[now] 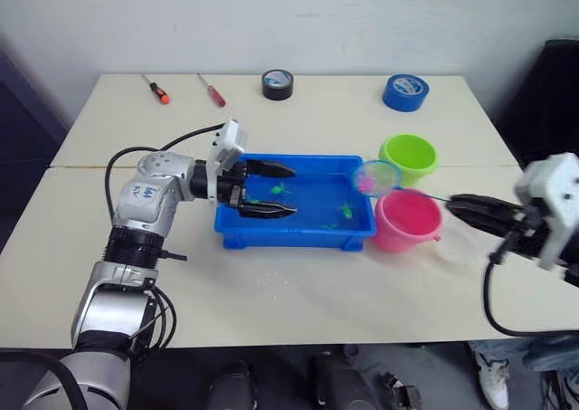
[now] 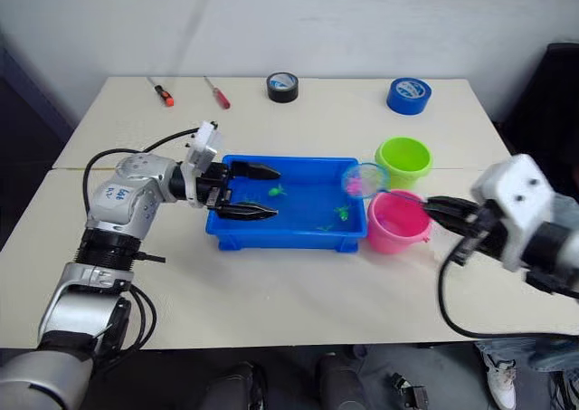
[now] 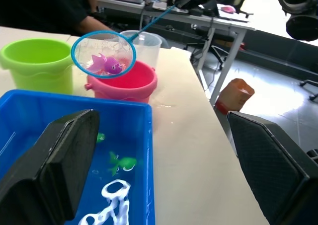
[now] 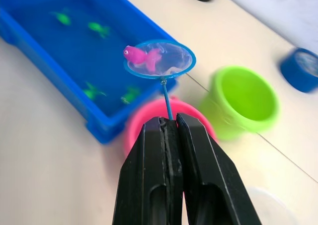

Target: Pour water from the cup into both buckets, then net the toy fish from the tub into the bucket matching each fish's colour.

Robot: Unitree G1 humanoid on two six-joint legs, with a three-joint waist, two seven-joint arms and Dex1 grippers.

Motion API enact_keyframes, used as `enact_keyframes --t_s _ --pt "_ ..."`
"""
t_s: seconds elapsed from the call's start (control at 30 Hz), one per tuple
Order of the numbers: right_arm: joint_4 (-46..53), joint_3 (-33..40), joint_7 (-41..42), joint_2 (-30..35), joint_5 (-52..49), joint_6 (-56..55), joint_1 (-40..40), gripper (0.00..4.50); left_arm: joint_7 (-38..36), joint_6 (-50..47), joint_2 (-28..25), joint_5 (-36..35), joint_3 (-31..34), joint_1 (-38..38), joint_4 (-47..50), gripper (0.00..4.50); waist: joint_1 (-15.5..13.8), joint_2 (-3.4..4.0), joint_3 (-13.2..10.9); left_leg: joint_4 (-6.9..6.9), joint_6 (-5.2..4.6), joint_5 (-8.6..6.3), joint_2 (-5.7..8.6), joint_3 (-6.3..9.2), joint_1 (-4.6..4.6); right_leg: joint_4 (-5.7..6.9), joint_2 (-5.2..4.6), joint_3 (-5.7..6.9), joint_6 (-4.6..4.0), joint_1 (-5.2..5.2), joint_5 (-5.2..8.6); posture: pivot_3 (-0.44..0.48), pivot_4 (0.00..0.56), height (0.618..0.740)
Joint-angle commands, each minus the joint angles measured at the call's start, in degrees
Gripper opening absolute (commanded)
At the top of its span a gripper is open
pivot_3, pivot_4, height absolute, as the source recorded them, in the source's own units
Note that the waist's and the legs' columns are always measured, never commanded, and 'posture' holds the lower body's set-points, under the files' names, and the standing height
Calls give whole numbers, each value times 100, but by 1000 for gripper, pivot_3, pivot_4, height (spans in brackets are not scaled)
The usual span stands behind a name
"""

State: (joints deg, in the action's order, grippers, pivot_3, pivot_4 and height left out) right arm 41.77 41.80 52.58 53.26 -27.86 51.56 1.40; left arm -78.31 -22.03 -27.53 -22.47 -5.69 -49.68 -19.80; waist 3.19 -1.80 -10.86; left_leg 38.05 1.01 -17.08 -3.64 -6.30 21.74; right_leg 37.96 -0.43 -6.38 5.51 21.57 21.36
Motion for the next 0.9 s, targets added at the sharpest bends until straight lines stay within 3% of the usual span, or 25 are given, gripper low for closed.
enact_keyframes --t_s 0.03,0.1,0.2,0.33,0.4,0.5,0.7,0.9 --pt "11 436 207 254 852 -1187 649 0 -91 193 30 49 -20 -143 -40 4481 -1 1 0 0 0 0 0 -1 0 0 1 -1 0 0 0 0 150 740" --pt "-163 397 225 356 1496 -2114 1041 0 -104 279 55 94 -48 -140 -78 4481 7 0 0 0 0 0 0 -1 0 -2 2 -2 1 0 0 0 150 740" --pt "-690 85 137 692 2890 -4492 1551 0 -86 397 74 151 -60 -139 -126 4481 -4 0 0 1 -1 -1 6 -3 0 -9 1 -4 7 -1 -2 0 150 740" --pt "-1576 -114 -578 1318 4763 -7699 1856 0 -51 548 64 234 -48 -154 -181 4481 6 0 0 1 -7 -4 7 -16 -4 -13 2 -10 14 -1 -6 0 150 740" --pt "-1953 -122 -794 1514 5285 -8714 1952 0 -49 578 60 249 -32 -172 -208 4481 1 0 0 -1 -7 -4 7 -16 -5 -14 1 -14 15 -1 -6 0 150 740" --pt "-2297 -148 -1022 1446 4997 -8697 1589 0 -17 634 51 268 -5 -192 -253 4481 -1 -4 -2 1 -7 -4 5 -17 -6 -14 1 -15 14 -3 -6 0 150 740" --pt "-2381 -588 -638 1570 3470 -7338 466 0 30 841 -70 447 -57 -49 -315 4481 25 -3 -2 2 -6 -3 0 -38 -31 2 4 -11 15 -11 -6 0 150 740" --pt "-2503 -2357 -323 1837 2986 -6645 -1322 0 63 986 -202 669 -135 209 -262 4481 47 2 -2 0 -6 -3 -5 -46 -45 6 1 -18 15 -16 -7 0 150 740"
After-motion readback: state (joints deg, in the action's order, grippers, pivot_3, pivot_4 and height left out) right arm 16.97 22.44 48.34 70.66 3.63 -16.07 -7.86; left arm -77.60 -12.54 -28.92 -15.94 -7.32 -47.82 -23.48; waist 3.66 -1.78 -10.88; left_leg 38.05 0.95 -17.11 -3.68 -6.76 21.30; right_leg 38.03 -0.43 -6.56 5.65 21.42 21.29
